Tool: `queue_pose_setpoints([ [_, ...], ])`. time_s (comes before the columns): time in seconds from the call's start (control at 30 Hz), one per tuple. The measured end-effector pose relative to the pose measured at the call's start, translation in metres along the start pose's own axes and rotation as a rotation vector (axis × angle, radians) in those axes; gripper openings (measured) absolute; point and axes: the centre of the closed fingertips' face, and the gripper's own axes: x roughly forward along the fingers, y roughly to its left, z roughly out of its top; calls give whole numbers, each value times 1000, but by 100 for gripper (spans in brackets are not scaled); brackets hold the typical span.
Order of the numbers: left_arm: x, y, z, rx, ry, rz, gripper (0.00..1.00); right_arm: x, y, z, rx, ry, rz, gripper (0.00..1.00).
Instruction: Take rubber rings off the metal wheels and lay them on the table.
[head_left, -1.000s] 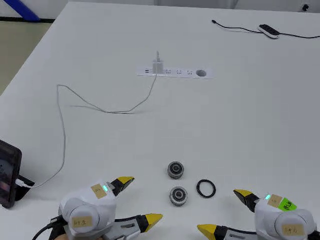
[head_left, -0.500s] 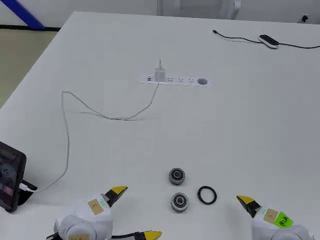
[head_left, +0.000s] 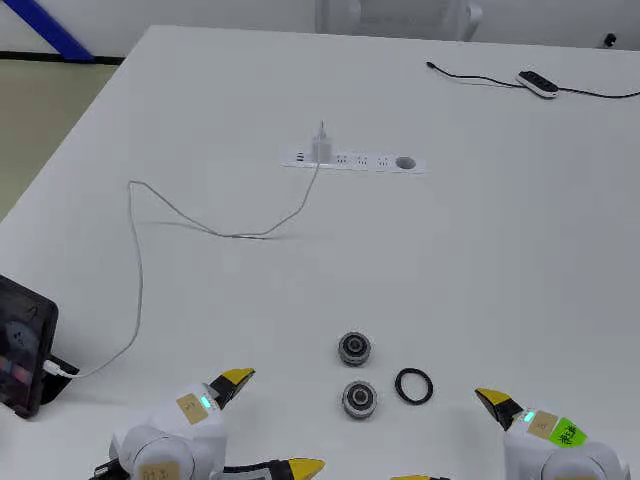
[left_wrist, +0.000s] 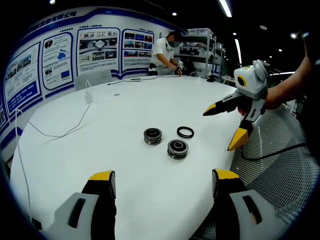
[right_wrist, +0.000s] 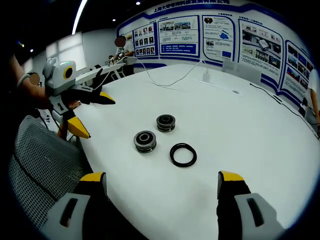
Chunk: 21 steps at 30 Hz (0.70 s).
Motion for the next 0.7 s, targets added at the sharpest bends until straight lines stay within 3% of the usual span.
queue_pose_setpoints([
  [0.7,-3,-1,4,0,0,5,80,0,0,2,7,-2,-4,92],
])
